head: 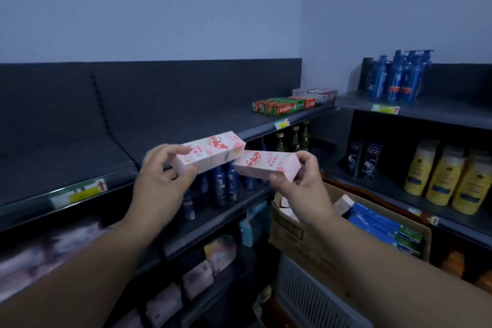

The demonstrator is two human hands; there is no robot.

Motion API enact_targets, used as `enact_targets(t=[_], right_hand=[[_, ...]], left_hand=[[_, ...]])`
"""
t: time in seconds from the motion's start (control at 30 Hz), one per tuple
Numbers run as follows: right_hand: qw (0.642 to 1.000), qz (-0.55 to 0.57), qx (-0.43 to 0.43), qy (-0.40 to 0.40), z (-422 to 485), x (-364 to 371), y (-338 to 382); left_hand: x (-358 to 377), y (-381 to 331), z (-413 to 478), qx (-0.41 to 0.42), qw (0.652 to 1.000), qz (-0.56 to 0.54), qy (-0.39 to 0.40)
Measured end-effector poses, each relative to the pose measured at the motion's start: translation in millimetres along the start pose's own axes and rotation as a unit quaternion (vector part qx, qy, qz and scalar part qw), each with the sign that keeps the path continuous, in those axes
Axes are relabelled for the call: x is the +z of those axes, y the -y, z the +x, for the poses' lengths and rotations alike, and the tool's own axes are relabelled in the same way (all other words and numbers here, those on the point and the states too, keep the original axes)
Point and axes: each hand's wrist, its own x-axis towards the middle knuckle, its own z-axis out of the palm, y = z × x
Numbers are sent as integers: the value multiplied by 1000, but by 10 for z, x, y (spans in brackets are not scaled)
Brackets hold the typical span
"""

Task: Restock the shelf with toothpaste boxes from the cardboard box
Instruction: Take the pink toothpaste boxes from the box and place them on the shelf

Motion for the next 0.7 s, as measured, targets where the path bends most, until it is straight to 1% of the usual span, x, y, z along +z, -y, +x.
enact_targets(t=[0.07, 0.13, 0.2, 0.3, 0.37, 0.43, 0.53, 0.6, 0.7], right_hand=[[995, 87, 20, 35, 65, 376, 130], [981, 177, 42, 70, 121, 813, 250], [964, 237, 53, 106, 157, 1280, 357], [924, 326, 103, 169, 151, 2012, 511], [898, 362, 160, 192, 144, 2527, 581], [886, 364, 214, 189, 121, 3061, 663], [871, 366, 276, 174, 52, 3813, 804], [874, 344, 304, 157, 26, 4292, 868], [893, 269, 327, 151, -11, 4931, 935]], left_hand=[[-431, -9, 96, -8, 999, 11, -42], [-889, 2, 179, -32, 995, 13, -90], [-1358, 16, 266, -33, 989, 11, -146], [-2076, 12, 407, -19, 973, 61, -220], [-2557, 23, 495, -15, 963, 109, -244], [-3030, 52, 573, -11, 957, 156, -246], [-3698, 138, 693, -9, 946, 234, -224], [-4111, 222, 770, -17, 937, 283, -204], [-4591, 379, 882, -35, 929, 327, -171]])
